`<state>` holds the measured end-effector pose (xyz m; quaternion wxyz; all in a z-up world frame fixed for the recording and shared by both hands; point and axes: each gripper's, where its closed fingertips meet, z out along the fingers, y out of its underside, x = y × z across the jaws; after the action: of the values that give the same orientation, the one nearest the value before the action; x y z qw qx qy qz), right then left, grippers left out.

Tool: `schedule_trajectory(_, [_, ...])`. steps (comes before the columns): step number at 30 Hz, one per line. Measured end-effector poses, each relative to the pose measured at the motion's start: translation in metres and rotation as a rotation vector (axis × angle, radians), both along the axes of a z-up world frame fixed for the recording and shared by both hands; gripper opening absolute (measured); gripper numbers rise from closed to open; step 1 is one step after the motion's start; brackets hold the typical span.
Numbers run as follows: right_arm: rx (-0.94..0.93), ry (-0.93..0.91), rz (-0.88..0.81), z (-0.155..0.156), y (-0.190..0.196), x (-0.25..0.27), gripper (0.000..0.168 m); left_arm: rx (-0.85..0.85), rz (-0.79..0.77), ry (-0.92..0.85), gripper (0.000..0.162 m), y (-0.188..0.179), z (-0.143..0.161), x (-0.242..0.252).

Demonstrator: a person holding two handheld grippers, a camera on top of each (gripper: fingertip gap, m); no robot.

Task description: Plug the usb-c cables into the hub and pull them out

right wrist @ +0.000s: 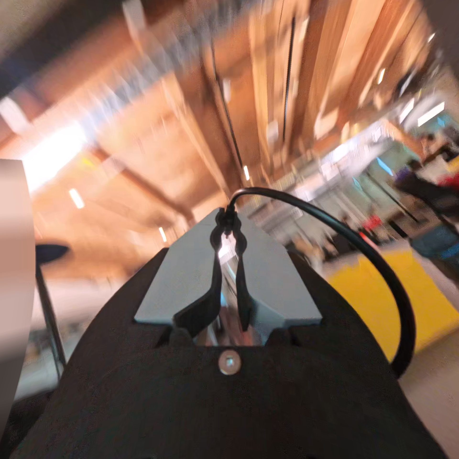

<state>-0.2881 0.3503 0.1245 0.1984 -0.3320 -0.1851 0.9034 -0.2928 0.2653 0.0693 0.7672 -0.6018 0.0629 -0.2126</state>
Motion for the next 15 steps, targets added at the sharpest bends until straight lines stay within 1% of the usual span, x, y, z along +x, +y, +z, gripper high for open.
schedule_trajectory(1, [-0.014,0.045,-0.057,0.014,0.025,0.011,0.0,-0.042,0.025,0.066,0.007,0.001,-0.015,0.006])
schedule_trajectory(2, [0.187,-0.023,-0.049,0.02,0.009,0.006,0.0,-0.066,0.03,0.077,0.007,0.002,-0.023,0.008])
schedule_trajectory(3, [0.325,-0.059,-0.017,0.026,-0.013,0.001,0.002,-0.052,0.029,0.075,0.007,0.001,-0.02,0.007])
schedule_trajectory(4, [0.347,-0.054,0.026,0.035,-0.029,-0.001,0.002,-0.036,0.051,0.086,0.007,0.001,-0.014,0.0])
schedule_trajectory(5, [0.387,-0.078,0.048,0.035,-0.044,-0.008,0.002,-0.03,0.066,0.091,0.007,0.002,-0.008,-0.006])
schedule_trajectory(7, [0.446,-0.132,0.08,0.027,-0.062,-0.022,0.002,-0.014,0.082,0.101,0.007,0.002,0.001,-0.01])
schedule_trajectory(8, [0.461,-0.153,0.088,0.023,-0.067,-0.026,0.002,-0.006,0.083,0.12,0.006,0.001,0.003,-0.007])
schedule_trajectory(10, [0.489,-0.2,0.155,0.012,-0.078,-0.034,0.002,-0.022,0.09,0.15,0.007,0.003,0.001,-0.004])
schedule_trajectory(14, [0.516,-0.287,0.186,-0.002,-0.081,-0.043,0.002,-0.036,0.093,0.144,0.007,0.004,-0.003,-0.006])
schedule_trajectory(15, [0.551,-0.327,0.172,-0.006,-0.081,-0.044,0.002,-0.05,0.086,0.145,0.006,0.004,-0.005,-0.006])
